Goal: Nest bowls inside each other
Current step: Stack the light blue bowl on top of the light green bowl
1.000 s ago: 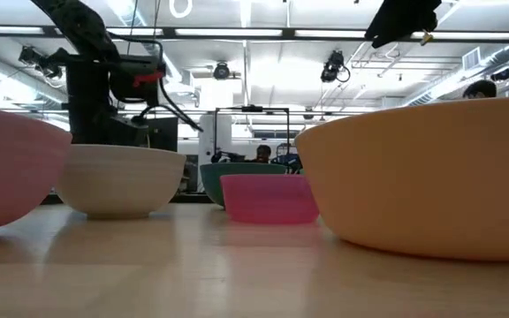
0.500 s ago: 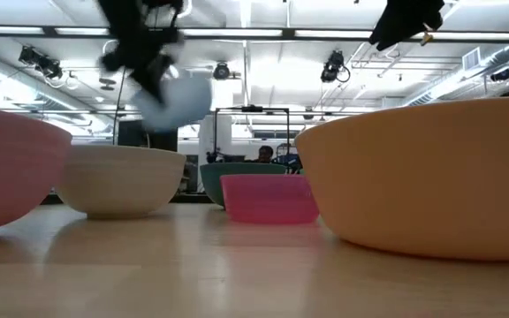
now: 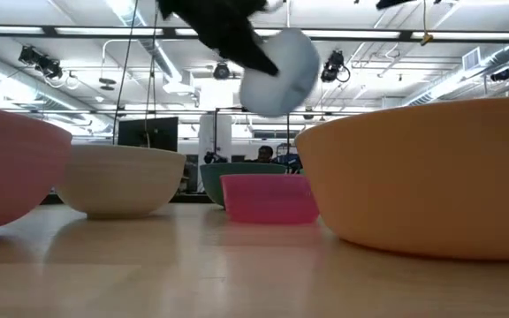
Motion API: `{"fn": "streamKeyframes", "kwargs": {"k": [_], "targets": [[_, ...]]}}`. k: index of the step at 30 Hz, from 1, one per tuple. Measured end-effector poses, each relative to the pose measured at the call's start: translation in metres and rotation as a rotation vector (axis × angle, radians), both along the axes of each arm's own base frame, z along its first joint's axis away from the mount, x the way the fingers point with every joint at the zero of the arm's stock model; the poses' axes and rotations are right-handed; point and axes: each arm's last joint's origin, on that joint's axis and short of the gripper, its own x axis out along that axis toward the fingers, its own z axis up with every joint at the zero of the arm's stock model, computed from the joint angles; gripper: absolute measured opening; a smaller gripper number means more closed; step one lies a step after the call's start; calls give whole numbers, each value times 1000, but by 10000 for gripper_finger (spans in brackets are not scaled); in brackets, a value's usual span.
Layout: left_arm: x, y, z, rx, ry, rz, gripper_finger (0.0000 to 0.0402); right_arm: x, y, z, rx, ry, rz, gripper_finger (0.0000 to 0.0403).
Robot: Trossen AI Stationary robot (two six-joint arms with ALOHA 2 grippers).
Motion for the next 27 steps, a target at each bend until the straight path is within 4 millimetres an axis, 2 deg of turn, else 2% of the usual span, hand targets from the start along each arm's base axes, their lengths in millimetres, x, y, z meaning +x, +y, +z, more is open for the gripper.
{"fn": "streamKeyframes", "kwargs": {"k": [6,12,17,22,27], "targets": [[53,-3,-27,-31,7,-69,9,-11,7,7,16,-60,56,176],[90,-3,-44,-62,68,-68,9,-9,12,6,22,-58,75,176],[103,-1,-62,-69,181,-2,8,-8,16,4,31,-50,95,176],[106,0,-69,-62,216,37,11,-9,18,4,32,-50,109,176],[107,0,-68,-87,199,63,59,-9,18,4,40,-54,107,176]]}}
